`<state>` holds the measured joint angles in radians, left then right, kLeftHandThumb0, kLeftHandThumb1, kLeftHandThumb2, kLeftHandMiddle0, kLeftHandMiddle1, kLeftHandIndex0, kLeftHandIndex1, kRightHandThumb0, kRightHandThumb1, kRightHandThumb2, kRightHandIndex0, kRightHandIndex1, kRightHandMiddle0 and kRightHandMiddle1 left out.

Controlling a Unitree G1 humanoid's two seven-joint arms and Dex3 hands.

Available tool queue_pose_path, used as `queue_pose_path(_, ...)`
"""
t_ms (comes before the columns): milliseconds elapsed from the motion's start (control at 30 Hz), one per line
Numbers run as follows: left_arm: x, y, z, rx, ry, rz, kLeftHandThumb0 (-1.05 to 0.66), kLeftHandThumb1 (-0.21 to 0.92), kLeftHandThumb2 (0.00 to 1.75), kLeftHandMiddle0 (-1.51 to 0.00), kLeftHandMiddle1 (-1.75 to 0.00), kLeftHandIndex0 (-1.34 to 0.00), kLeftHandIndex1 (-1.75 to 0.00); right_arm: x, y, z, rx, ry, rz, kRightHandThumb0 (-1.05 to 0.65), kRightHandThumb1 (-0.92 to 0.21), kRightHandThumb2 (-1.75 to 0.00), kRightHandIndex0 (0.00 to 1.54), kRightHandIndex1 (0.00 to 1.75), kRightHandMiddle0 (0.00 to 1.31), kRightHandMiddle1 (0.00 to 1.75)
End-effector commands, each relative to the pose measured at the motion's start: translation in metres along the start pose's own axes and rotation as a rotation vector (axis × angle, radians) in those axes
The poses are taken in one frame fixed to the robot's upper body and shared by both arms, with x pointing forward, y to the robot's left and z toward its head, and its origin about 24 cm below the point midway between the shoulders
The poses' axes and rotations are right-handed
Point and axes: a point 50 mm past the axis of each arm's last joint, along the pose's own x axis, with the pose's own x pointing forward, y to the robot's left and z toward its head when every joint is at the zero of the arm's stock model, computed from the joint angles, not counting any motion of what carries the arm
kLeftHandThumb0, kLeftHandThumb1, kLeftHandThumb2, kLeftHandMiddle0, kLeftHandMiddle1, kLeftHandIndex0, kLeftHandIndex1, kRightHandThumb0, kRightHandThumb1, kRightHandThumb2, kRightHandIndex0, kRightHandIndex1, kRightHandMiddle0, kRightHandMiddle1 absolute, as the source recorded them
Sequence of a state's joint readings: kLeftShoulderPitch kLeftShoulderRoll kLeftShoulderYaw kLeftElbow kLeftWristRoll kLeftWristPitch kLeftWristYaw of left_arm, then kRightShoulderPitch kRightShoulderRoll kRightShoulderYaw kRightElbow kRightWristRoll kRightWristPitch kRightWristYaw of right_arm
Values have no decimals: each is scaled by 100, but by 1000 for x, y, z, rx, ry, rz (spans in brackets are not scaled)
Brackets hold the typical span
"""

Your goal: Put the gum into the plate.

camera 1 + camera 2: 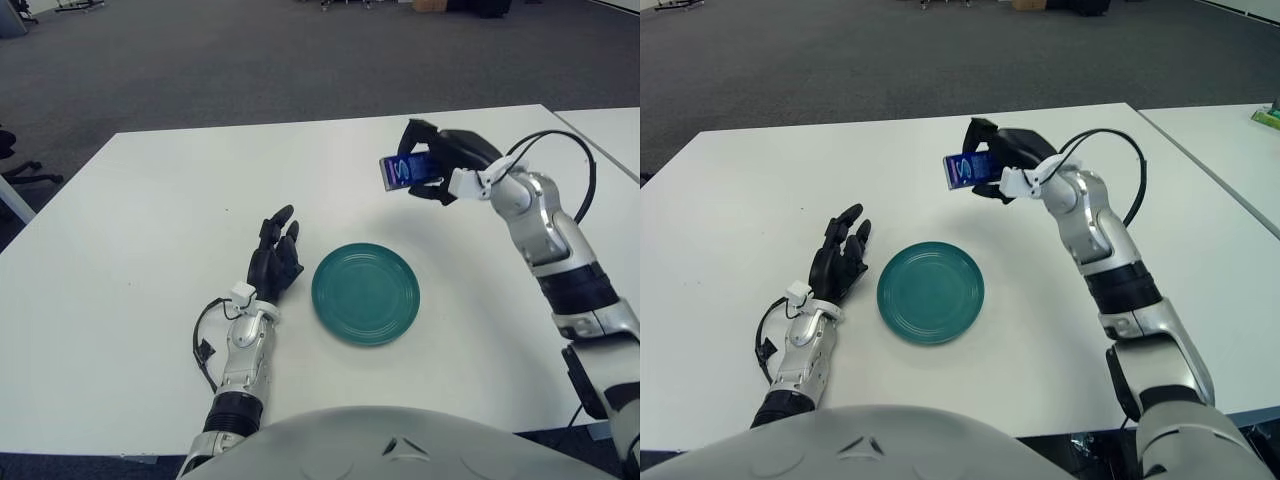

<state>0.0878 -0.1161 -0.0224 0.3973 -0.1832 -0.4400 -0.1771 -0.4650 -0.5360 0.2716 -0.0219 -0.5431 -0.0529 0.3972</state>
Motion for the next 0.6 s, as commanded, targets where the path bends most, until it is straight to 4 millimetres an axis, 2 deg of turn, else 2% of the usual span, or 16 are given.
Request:
queue_pose_path(0, -25, -6, -32, -78, 139, 52, -78, 92, 82, -29, 0, 0, -70, -1, 11, 8, -3, -23, 43, -42, -54, -103, 96, 175, 44, 175)
queue_pose_path(367, -26, -6, -31, -67, 141, 55, -78, 92, 84, -30, 0, 0, -73, -6, 51, 30, 11, -108, 95, -41, -57, -99, 100, 175, 42, 175)
queue_pose_path(567, -26, -6, -30, -66, 140, 61, -78, 92, 84, -31, -1, 0, -76, -8, 60, 37, -10, -140, 101, -41, -58, -99, 101, 175, 42, 175)
